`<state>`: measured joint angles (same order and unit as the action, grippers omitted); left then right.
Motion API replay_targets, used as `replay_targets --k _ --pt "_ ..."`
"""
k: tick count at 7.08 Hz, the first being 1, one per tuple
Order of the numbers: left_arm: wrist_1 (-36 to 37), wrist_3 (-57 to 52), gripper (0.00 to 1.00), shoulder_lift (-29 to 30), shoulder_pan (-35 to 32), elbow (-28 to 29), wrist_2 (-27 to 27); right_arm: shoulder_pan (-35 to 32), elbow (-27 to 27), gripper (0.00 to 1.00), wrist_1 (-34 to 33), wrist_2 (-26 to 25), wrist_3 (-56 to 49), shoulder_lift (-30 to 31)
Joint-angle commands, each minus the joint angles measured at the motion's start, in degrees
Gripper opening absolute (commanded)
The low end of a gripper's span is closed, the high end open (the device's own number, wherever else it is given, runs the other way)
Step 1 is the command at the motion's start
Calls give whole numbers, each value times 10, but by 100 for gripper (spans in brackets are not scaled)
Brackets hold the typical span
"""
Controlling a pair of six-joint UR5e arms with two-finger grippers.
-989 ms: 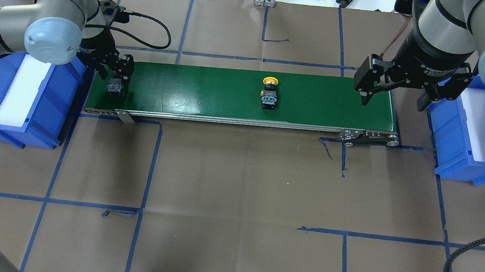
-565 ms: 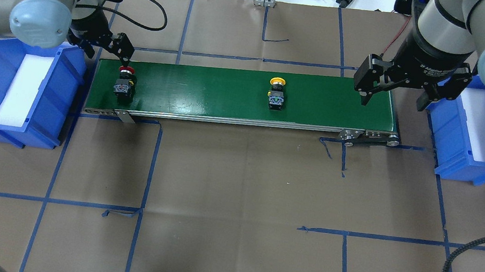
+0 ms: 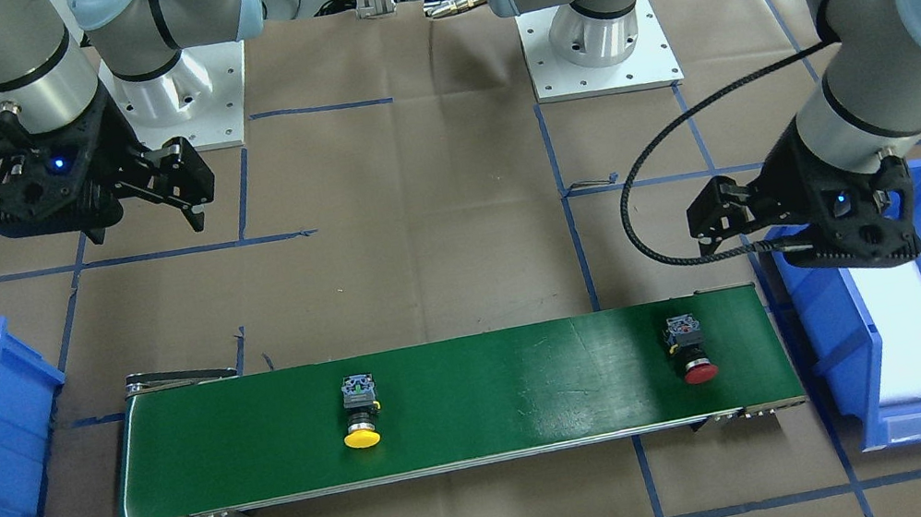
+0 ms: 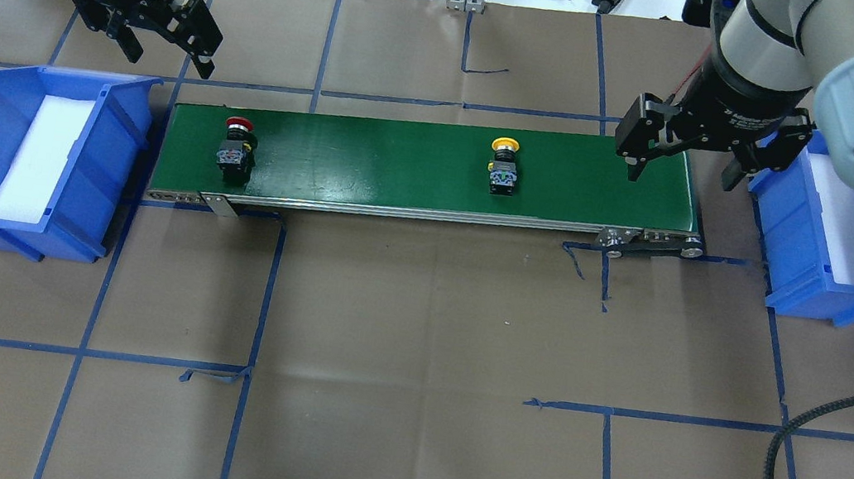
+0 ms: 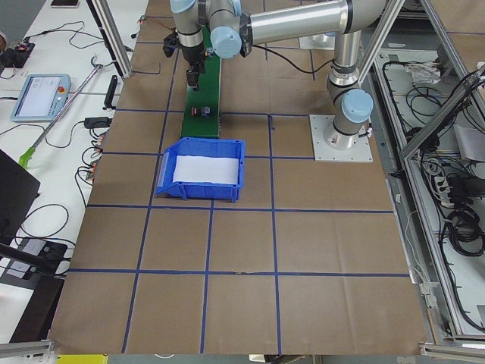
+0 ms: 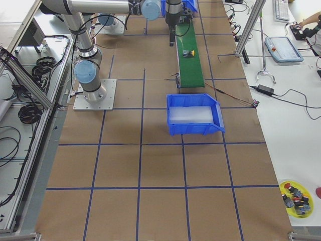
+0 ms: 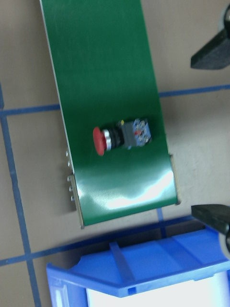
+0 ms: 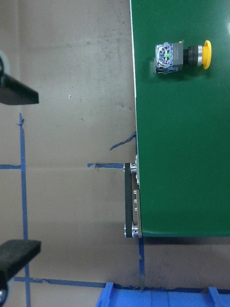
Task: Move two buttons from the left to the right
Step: 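Lower the right gripper onto the yellow button at the belt's far end and grasp it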
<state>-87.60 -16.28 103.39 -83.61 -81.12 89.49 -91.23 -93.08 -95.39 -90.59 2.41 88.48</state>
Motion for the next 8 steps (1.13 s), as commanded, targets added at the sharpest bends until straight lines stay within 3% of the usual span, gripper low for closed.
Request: replay_targets --k 1,4,6,8 --pt "-15 39 100 -39 -50 -17 -2 0 0 100 -79 1 0 -49" --pt "-7 62 100 -107 -47 -97 -2 -1 1 100 -186 7 0 -129" --pt "-7 88 100 -108 -43 -98 1 -1 3 100 -265 10 8 -180" --pt "-7 97 100 -108 -44 -95 1 -1 9 100 -270 11 10 -194"
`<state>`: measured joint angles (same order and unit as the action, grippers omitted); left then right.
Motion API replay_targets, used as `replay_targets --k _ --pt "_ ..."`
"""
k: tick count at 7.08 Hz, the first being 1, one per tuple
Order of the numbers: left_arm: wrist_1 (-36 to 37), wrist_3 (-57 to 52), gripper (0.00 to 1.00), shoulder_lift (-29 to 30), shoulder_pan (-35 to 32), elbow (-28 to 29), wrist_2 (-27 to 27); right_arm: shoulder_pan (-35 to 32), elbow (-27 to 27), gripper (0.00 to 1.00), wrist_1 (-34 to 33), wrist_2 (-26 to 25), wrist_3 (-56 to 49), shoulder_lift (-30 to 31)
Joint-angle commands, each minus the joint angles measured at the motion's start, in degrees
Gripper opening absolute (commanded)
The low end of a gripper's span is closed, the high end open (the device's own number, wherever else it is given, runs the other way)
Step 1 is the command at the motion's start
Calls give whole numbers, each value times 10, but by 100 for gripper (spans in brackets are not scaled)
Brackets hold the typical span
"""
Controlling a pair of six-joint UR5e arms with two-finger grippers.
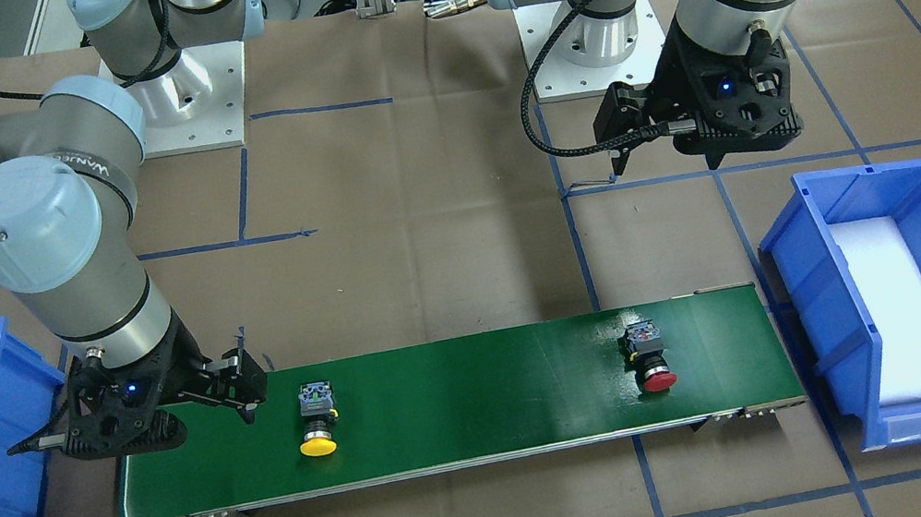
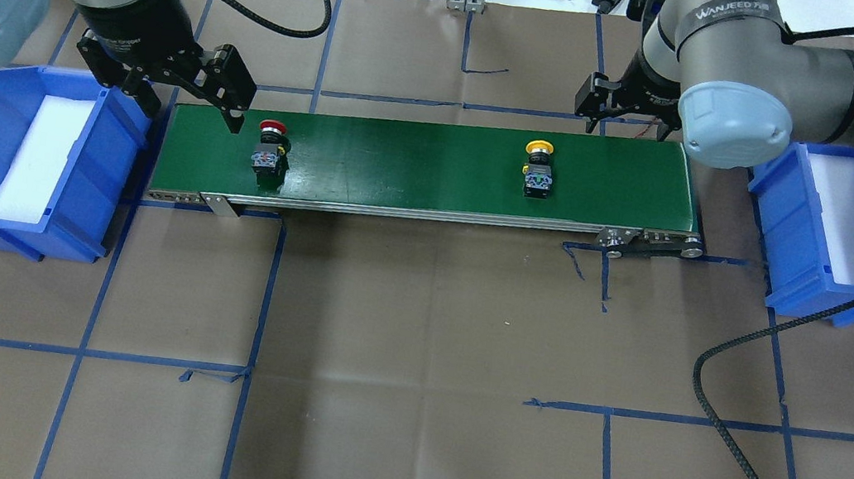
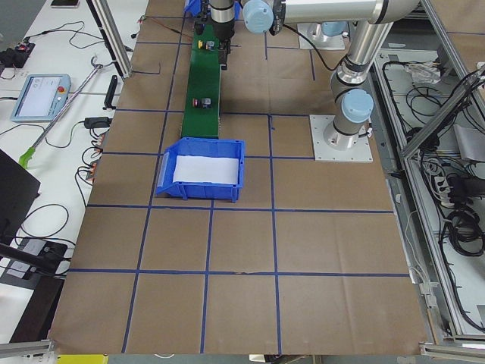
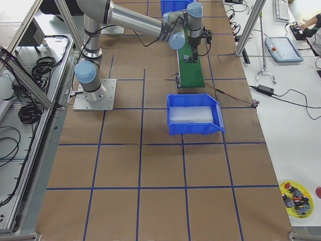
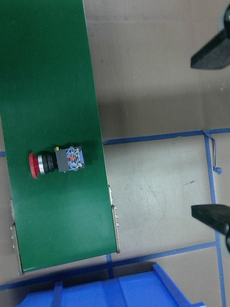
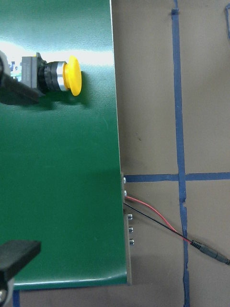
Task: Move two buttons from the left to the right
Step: 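Lower the right gripper onto the yellow button at the belt's far end and grasp it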
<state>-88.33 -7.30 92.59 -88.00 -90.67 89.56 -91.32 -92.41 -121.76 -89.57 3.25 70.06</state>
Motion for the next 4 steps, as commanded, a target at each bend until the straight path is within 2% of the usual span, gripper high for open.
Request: replay_targets --k 1,2,4 --pt "-1 21 100 0 0 0 0 0 0 100 -4 37 2 -10" --pt "0 26 100 0 0 1 0 1 -3 100 -5 80 2 -9" --pt "0 26 100 0 0 0 1 1 -6 100 -4 74 0 -19"
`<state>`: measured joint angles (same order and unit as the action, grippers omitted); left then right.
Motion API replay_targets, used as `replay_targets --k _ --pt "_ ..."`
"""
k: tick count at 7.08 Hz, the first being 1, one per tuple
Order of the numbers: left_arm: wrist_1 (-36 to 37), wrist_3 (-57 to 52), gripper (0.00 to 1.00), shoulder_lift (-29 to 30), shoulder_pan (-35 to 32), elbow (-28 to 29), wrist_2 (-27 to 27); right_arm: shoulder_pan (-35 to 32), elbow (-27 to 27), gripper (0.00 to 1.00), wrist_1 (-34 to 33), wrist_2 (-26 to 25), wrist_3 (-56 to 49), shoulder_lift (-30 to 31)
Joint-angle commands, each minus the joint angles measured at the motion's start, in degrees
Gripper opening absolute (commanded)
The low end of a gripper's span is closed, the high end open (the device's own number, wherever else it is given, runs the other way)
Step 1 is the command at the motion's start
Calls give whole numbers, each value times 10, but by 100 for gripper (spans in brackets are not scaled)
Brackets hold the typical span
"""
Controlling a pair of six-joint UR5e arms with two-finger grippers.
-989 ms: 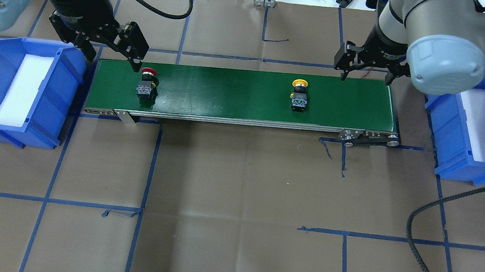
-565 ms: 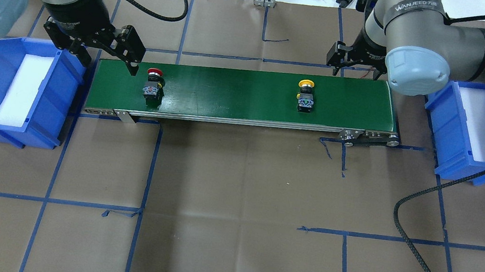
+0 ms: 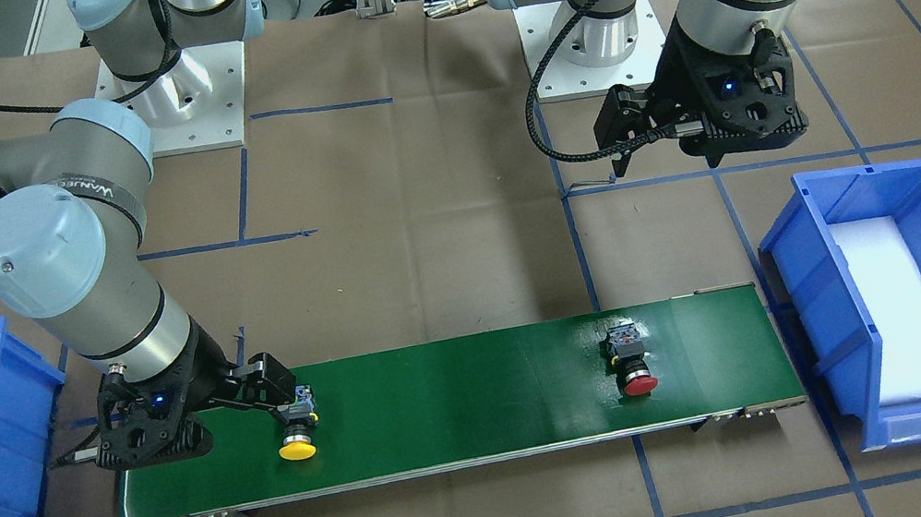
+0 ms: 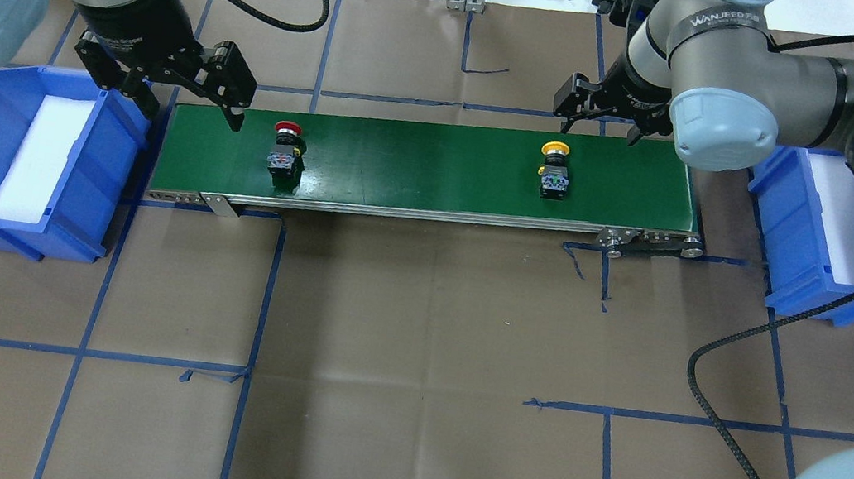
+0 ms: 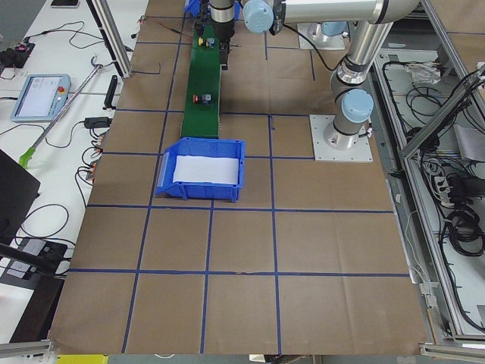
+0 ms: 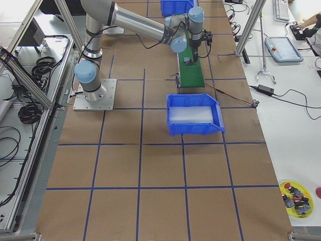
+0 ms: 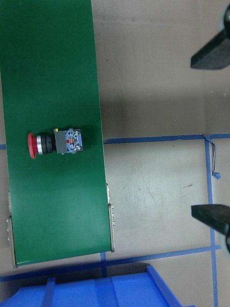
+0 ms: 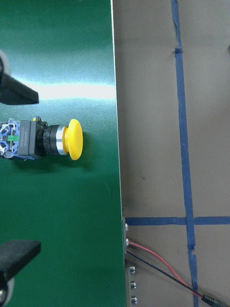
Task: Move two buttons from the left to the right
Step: 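Lower the right gripper onto the yellow button at the belt's far end and grasp it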
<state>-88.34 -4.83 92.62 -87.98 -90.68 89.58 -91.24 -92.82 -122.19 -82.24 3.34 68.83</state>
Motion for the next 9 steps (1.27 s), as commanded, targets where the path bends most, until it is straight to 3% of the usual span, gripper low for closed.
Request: replay_targets --k 1,5,8,9 --pt "1 2 100 0 0 1 0 0 -3 100 0 -1 -2 -18" --pt "4 2 100 -1 0 1 1 0 -6 100 3 -48 -1 -44" --pt "4 1 100 -1 0 0 1 -1 -6 100 3 -50 2 -57" --pt "4 1 100 -1 0 0 1 0 -5 59 3 -69 -5 -57"
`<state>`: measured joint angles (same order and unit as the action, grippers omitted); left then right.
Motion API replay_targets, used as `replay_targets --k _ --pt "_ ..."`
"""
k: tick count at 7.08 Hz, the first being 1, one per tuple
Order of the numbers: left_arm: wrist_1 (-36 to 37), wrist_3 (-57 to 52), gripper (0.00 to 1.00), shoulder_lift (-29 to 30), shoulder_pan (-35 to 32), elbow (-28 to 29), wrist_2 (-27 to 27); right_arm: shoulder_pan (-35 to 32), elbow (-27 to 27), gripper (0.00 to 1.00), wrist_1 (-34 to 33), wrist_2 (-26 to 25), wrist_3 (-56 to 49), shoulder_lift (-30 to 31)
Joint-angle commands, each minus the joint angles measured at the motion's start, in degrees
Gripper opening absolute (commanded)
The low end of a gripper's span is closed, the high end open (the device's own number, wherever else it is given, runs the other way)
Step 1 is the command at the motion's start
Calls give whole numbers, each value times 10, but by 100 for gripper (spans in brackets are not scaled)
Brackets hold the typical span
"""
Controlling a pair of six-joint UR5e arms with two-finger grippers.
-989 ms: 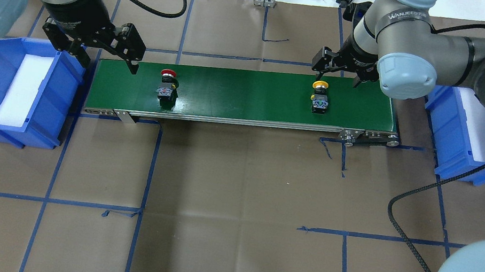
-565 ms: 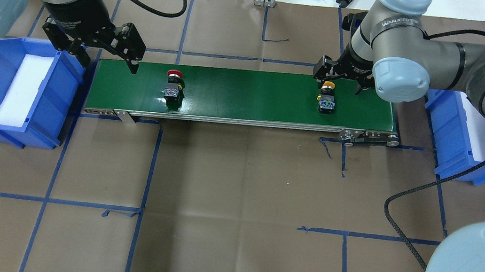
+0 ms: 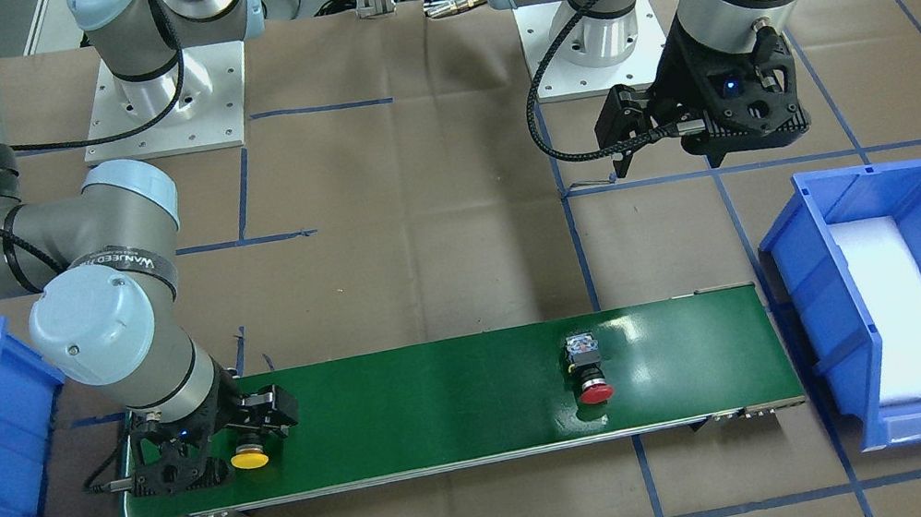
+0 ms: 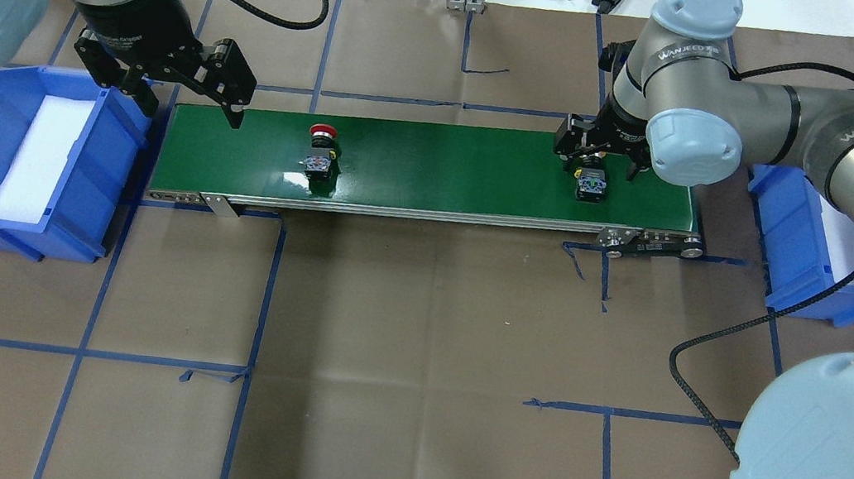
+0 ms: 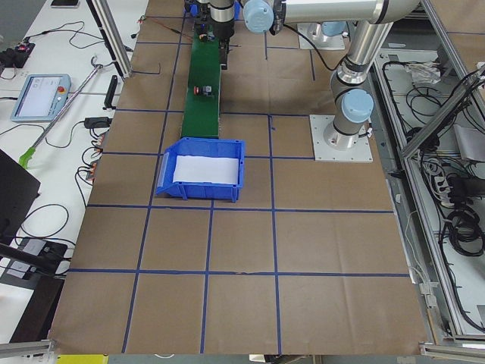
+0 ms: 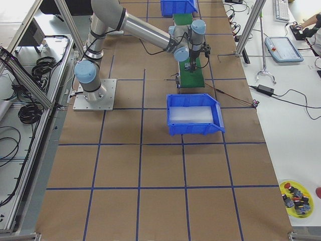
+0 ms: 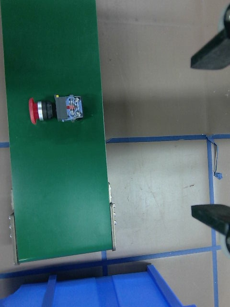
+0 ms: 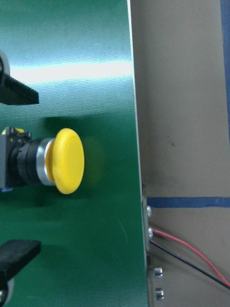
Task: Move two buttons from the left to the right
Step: 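Lower the right gripper onto the yellow button at the belt's far end and grasp it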
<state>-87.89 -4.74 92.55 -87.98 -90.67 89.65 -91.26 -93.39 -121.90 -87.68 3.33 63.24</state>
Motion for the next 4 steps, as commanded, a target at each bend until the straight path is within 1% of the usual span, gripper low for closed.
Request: replay_targets --k 1,2,3,4 --pt "0 0 100 0 0 0 0 0 4 8 12 -52 -7 1" --pt "0 0 100 0 0 0 0 2 8 3 24 -57 -15 7" --pt "0 0 100 0 0 0 0 6 8 3 24 -76 -39 14" --pt "0 0 100 0 0 0 0 27 15 3 25 -97 -66 39"
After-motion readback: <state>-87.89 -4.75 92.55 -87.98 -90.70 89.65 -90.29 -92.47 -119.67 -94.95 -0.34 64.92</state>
